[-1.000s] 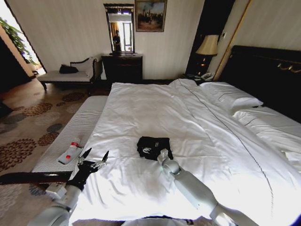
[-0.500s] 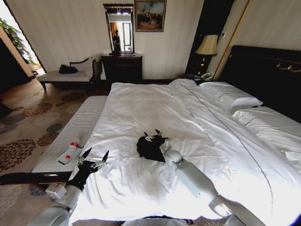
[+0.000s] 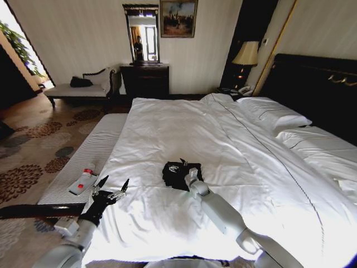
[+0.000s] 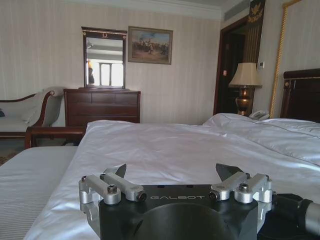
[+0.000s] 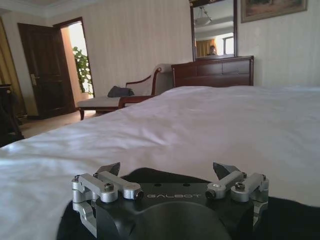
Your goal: Fold the clothes on the bed.
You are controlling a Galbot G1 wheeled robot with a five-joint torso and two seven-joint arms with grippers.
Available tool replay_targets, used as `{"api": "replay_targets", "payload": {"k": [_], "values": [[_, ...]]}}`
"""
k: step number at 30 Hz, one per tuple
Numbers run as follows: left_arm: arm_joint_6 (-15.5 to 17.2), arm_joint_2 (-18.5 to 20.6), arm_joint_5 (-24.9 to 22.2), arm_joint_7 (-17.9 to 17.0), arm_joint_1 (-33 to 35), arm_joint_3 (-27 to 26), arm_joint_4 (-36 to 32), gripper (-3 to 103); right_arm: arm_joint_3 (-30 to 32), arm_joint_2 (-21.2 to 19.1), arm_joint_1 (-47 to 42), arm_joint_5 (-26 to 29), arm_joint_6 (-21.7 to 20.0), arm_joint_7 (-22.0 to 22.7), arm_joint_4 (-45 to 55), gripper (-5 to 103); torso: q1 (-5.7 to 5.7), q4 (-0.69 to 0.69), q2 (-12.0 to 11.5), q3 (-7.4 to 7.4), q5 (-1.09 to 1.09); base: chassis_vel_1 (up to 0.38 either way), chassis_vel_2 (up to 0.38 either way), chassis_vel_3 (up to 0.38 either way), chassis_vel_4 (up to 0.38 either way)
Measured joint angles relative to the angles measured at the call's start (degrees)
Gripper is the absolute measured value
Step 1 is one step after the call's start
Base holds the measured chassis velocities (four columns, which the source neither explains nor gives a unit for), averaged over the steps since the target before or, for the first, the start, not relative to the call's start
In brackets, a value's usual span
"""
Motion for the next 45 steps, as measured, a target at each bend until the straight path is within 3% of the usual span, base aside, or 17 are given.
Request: {"api": "replay_targets", "payload": {"k": [5, 10, 15, 20, 27, 33, 38, 45], "values": [[0.0, 0.0, 0.0, 0.0, 0.0, 0.0, 0.0, 100, 1.09, -2.64, -0.19, 1.3, -1.21, 1.3, 6.31, 100, 0.0, 0.02, 0.0, 0.0, -0.01, 0.0, 0.0, 0.0, 0.0], [0.0, 0.0, 0.0, 0.0, 0.0, 0.0, 0.0, 100, 4.05, -5.52, -0.54, 2.46, -1.46, 1.44, 5.88, 100, 0.0, -0.03, 0.0, 0.0, -0.01, 0.0, 0.0, 0.0, 0.0], [0.0, 0.0, 0.0, 0.0, 0.0, 0.0, 0.0, 100, 4.31, -5.03, -1.48, 0.51, -0.71, 0.97, 3.67, 100, 0.0, -0.01, -0.01, 0.0, 0.0, 0.0, 0.0, 0.0, 0.0], [0.0, 0.0, 0.0, 0.0, 0.0, 0.0, 0.0, 100, 4.4, -1.98, -2.31, -2.03, 1.07, 0.5, -0.9, 100, 0.0, 0.02, -0.01, 0.0, 0.0, 0.0, 0.0, 0.0, 0.0], [0.0, 0.0, 0.0, 0.0, 0.0, 0.0, 0.0, 100, 2.32, -1.78, -2.71, -2.06, 1.14, 0.43, 0.79, 100, 0.0, -0.01, -0.01, 0.0, 0.0, 0.0, 0.0, 0.0, 0.0], [0.0, 0.0, 0.0, 0.0, 0.0, 0.0, 0.0, 100, 2.85, -3.38, -2.88, 0.0, 0.14, 0.73, 5.21, 100, 0.0, 0.02, 0.0, 0.0, -0.01, 0.0, 0.0, 0.0, 0.0], [0.0, 0.0, 0.0, 0.0, 0.0, 0.0, 0.0, 100, 8.03, -5.88, -3.09, 1.51, 0.56, 0.16, 2.25, 100, -0.01, -0.02, -0.01, 0.0, 0.0, 0.0, 0.0, 0.0, 0.0], [0.0, 0.0, 0.0, 0.0, 0.0, 0.0, 0.0, 100, 8.85, -5.89, -5.36, 0.56, 1.89, -1.47, 0.38, 100, -0.01, -0.01, 0.0, 0.0, 0.0, 0.0, 0.0, 0.0, 0.0]]}}
